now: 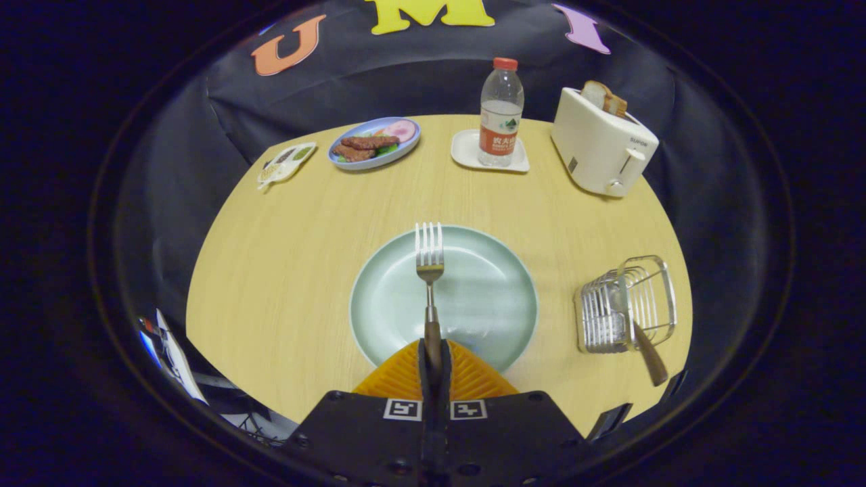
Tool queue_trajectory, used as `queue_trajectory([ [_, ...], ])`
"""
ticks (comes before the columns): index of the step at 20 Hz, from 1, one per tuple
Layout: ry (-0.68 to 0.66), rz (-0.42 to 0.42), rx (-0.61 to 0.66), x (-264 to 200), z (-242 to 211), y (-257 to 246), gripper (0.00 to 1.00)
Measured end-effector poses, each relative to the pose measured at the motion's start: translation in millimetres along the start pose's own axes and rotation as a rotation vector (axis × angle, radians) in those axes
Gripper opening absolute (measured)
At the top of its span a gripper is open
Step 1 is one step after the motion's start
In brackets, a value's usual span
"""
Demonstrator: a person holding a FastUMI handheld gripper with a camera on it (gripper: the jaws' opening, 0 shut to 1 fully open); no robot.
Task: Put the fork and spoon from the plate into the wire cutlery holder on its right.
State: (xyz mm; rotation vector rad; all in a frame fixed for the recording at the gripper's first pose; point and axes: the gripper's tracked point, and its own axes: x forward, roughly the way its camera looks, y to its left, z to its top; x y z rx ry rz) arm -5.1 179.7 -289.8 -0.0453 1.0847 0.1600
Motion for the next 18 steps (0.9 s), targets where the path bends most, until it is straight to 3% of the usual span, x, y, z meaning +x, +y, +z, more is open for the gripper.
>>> queue_trajectory([
  [3, 0.013, 0.025, 0.040, -44, 13, -25, 0.01],
  [9, 0.044, -0.069, 0.069, -98, 21, -129, 0.00],
  [13, 0.107, -0.085, 0.092, -102, 12, -170, 0.01],
  [18, 0.233, -0.046, 0.109, -92, -15, -187, 0.01],
])
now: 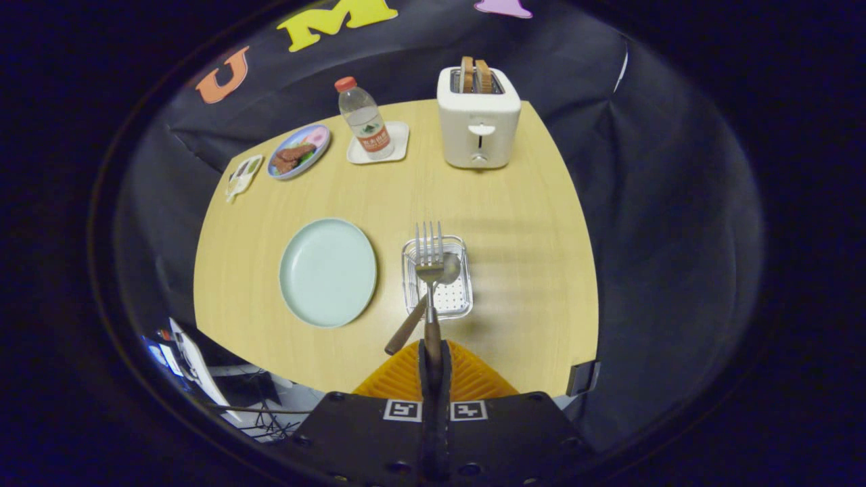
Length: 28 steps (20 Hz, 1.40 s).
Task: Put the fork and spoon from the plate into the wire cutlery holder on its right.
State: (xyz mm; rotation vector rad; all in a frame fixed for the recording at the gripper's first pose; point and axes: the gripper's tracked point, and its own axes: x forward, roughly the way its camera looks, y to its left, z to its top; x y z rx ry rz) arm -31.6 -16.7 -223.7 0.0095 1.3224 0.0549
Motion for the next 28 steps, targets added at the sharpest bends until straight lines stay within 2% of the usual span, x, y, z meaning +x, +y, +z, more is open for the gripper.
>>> queue_trajectory([
  [7, 0.084, 0.025, 0.056, 18, 3, -3, 0.03],
  [8, 0.081, 0.019, 0.067, 22, 8, -5, 0.09],
  [11, 0.078, 0.036, 0.102, 26, 15, -1, 0.13],
  [13, 0.067, 0.054, 0.111, 25, 20, 4, 0.12],
  [14, 0.056, 0.064, 0.114, 25, 23, 7, 0.18],
  [15, 0.032, 0.062, 0.113, 23, 28, 7, 0.32],
  [18, -0.080, 0.029, 0.076, 16, 49, 4, 0.62],
  [19, -0.124, 0.017, 0.060, 13, 58, 3, 0.75],
  [23, -0.348, 0.022, -0.034, -13, 95, 17, 0.87],
  [28, -0.597, 0.083, -0.054, -68, 120, 48, 0.87],
])
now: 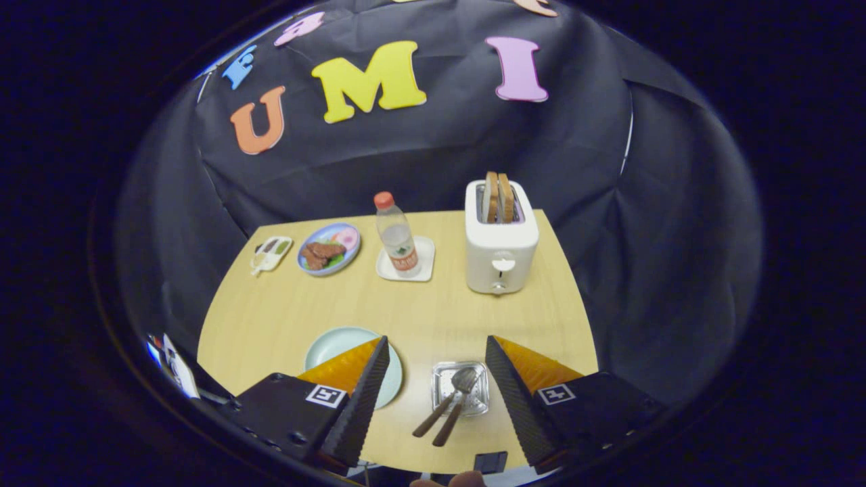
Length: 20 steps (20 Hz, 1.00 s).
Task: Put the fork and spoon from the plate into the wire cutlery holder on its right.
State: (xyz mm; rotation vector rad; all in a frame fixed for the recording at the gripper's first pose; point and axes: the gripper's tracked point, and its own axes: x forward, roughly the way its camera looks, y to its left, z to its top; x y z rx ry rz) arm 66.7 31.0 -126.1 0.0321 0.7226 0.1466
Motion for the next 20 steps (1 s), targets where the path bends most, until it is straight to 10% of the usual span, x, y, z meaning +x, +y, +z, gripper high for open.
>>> queue_trajectory([
  [10, -0.522, 0.000, -0.035, -109, 77, 24, 0.87],
  [20, -0.628, -0.012, -0.005, -147, 56, 31, 0.88],
])
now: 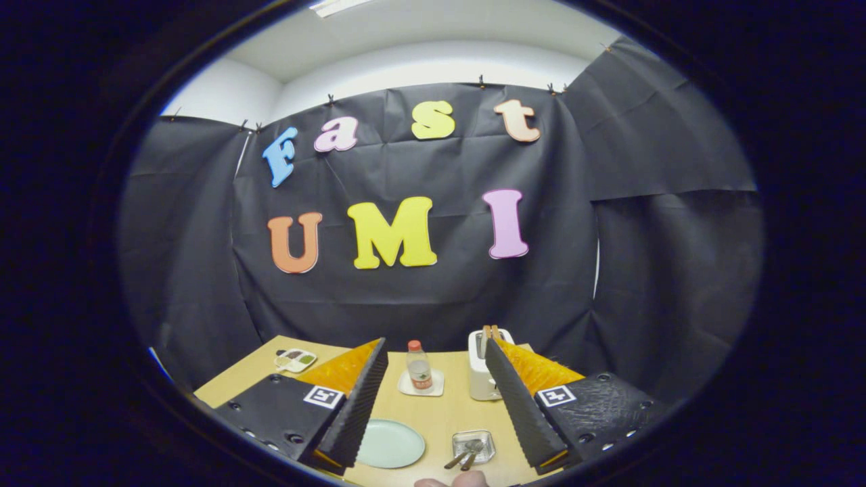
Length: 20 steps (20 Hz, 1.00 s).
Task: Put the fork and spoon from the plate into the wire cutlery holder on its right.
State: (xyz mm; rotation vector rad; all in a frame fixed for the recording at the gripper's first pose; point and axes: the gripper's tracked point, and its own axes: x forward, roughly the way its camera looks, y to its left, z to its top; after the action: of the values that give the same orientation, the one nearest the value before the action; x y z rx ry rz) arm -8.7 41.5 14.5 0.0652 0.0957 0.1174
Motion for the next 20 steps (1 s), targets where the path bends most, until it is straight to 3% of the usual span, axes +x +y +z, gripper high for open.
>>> queue_trajectory([
  [20, -0.008, 0.034, 0.010, -5, -1, 12, 0.92],
])
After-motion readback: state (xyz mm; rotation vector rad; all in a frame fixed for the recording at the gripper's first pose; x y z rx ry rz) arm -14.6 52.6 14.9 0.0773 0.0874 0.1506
